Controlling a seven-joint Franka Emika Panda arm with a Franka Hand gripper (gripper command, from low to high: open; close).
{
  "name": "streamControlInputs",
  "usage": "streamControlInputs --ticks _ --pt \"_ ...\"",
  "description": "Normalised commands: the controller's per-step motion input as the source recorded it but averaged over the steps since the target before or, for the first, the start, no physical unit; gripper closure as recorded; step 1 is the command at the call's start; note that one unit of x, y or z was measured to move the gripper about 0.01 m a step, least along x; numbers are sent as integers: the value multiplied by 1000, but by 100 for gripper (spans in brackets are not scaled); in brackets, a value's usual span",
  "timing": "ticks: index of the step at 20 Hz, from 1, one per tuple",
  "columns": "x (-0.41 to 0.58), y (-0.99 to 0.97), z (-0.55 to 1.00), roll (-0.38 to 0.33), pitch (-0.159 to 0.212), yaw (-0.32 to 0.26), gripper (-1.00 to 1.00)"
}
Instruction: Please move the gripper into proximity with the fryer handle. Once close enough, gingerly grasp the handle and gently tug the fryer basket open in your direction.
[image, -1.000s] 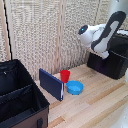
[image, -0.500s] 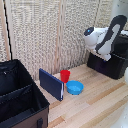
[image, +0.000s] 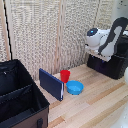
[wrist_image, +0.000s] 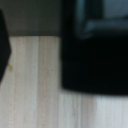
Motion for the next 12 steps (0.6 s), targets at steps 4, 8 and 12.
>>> streamControlInputs --ticks 4,8,12 --pt "39 36 -11 -5 -1 -54 100" --pt "9 11 85 65 45 -93 100" --pt "-86 271 197 277 111 -79 100"
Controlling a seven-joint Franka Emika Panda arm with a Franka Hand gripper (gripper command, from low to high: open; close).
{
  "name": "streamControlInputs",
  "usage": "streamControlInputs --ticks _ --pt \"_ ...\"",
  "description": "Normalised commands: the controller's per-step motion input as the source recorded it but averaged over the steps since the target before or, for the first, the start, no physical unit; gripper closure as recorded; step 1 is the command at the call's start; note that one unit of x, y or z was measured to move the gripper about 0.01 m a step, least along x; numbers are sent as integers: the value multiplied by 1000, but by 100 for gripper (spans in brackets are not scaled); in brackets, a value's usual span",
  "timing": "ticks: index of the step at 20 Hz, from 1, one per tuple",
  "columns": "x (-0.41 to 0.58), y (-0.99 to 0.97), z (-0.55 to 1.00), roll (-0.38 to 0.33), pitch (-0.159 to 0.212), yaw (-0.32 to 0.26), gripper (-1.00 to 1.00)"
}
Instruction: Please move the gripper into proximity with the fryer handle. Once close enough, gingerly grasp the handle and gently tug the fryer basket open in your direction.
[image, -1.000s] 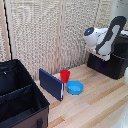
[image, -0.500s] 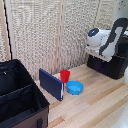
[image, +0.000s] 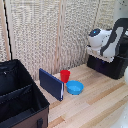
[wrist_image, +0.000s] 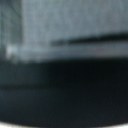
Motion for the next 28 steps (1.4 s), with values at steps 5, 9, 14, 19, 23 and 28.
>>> streamControlInputs --ticks 5,9,14,19,23,28 --pt "-34 433 10 330 212 -10 100" --pt "-2 520 33 339 159 -10 100" --pt "-288 857 -141 158 -35 -2 100" --pt "-299 949 -266 91 -70 0 100" --pt "-129 934 -236 77 -130 -26 100" --pt "10 920 -387 37 -105 -78 100"
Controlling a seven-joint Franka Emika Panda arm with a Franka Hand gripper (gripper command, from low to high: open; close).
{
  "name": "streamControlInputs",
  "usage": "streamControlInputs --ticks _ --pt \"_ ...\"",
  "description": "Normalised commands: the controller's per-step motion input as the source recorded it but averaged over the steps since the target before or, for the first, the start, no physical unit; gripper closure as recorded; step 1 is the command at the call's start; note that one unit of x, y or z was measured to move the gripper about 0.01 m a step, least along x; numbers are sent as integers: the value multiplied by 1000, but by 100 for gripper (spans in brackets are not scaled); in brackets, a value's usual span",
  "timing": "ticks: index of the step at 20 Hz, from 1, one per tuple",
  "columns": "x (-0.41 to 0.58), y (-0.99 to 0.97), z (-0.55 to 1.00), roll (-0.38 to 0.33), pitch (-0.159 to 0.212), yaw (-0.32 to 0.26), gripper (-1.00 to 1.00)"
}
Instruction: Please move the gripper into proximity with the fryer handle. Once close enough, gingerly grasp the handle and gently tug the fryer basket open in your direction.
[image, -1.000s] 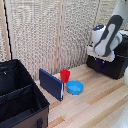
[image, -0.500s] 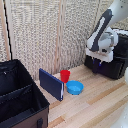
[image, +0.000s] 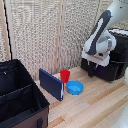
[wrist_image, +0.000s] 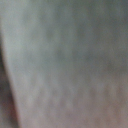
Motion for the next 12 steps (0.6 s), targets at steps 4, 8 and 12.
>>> streamControlInputs --ticks 4,8,12 --pt "94 908 -510 -1 -30 -120 100" --pt "145 672 -227 0 0 -185 -100" --pt "35 31 180 4 -36 -207 -100"
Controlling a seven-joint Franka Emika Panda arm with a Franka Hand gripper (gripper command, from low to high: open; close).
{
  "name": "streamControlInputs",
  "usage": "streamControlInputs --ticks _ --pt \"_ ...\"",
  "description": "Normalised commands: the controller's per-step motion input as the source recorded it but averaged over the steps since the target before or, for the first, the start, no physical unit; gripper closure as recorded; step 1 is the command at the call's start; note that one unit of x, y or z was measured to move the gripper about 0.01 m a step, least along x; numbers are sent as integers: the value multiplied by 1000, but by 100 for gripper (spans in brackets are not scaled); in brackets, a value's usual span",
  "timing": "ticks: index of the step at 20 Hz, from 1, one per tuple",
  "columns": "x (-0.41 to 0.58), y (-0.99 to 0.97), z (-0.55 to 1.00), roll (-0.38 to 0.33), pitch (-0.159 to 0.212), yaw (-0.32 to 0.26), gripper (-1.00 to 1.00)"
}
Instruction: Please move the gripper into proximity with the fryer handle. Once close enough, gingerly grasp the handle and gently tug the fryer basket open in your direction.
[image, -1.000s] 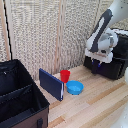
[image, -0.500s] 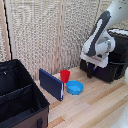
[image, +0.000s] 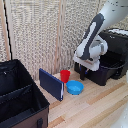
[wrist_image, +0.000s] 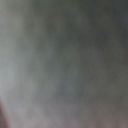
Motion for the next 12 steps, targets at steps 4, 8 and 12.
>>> streamControlInputs --ticks 4,8,12 --pt "0 -25 707 14 1 -36 -100" --pt "40 52 944 50 46 10 -100" --pt "127 126 830 28 26 -11 -100"
